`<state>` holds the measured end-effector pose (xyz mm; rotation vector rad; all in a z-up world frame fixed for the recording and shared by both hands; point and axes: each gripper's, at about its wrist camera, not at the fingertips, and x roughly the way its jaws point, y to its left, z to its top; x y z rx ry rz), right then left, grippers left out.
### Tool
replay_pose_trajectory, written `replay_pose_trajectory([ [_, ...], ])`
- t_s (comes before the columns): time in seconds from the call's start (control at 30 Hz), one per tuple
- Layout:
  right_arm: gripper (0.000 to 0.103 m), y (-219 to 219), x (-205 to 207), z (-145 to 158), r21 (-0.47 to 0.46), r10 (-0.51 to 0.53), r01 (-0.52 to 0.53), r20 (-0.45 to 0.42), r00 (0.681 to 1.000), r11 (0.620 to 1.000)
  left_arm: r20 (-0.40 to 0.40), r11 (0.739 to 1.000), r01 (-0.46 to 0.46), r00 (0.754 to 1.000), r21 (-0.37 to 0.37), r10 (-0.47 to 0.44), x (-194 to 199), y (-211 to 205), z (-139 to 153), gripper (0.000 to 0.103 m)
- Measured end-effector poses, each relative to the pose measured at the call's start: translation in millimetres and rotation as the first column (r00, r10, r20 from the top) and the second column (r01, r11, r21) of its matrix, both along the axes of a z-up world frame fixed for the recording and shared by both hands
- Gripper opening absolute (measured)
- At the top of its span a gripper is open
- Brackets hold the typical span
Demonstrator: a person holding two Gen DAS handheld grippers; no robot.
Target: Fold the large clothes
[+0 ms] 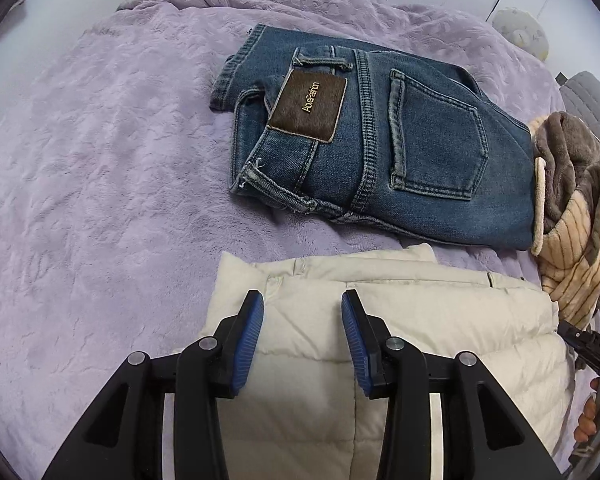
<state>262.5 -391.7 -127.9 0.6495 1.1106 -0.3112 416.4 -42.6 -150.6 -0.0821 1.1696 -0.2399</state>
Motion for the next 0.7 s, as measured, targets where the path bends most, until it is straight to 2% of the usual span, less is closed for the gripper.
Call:
replay_pose_trajectory([
  [0.2,0.019,8.1,-22.2,22.5,0.01,0.002,-0.002,0.021,1.0,1.0,0.01,1.0,-0.009,1.0,0.025,0.009,-25.1,10.8,21.1,0.045],
  [0.53,0.02,38.5,-63.4,44.2,0.077,0.023,-0.026,0.035,0.999,0.997,-0.018,0.998,0.006,1.0,0.062,-0.005,-74.3,19.6,36.0,0.045],
  [0.6,0.029,46.3,-73.5,45.9,0.096,0.018,-0.022,0.039,0.999,0.995,-0.03,0.998,0.008,1.0,0.06,-0.007,-82.8,20.3,37.3,0.045],
  [0.7,0.036,55.2,-88.7,48.3,0.111,0.012,-0.017,0.044,0.999,0.994,-0.051,0.998,0.012,0.999,0.057,-0.009,-95.4,21.4,37.7,0.045],
])
